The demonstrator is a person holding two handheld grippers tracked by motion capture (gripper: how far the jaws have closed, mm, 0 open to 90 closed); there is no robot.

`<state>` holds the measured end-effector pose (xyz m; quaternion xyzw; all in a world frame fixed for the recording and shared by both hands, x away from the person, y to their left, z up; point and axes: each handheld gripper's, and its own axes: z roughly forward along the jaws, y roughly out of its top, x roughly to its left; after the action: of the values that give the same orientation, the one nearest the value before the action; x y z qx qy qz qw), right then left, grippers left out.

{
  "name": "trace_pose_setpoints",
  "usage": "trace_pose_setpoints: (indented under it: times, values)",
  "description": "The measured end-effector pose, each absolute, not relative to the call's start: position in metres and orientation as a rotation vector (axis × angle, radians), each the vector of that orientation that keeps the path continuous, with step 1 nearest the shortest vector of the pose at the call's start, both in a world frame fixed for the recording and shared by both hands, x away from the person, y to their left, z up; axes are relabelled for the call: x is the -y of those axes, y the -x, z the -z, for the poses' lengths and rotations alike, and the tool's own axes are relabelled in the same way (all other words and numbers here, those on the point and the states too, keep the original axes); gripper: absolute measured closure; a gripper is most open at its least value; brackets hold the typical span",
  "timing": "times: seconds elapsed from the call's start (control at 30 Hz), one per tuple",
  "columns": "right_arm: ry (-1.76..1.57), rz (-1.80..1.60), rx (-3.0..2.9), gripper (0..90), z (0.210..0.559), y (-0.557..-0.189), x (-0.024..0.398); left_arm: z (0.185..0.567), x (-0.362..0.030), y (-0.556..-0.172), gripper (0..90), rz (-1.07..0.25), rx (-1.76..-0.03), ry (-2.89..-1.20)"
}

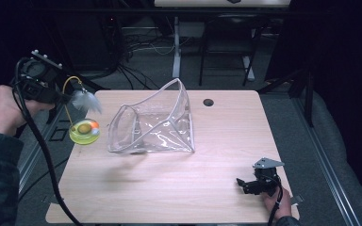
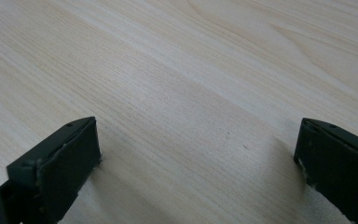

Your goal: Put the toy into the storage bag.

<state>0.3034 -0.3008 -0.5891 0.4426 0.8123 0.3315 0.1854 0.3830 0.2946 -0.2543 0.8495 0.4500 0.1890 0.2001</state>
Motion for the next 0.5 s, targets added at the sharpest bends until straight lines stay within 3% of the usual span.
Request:
trace_pose_setpoints:
  times: [0.5]
  values:
    - [-1.251,-0.943,-2.28,0.0,0.59,-0.303,0.3,0.231,-0.278,-0.386,87.7,-0.546,-1.212,-2.404]
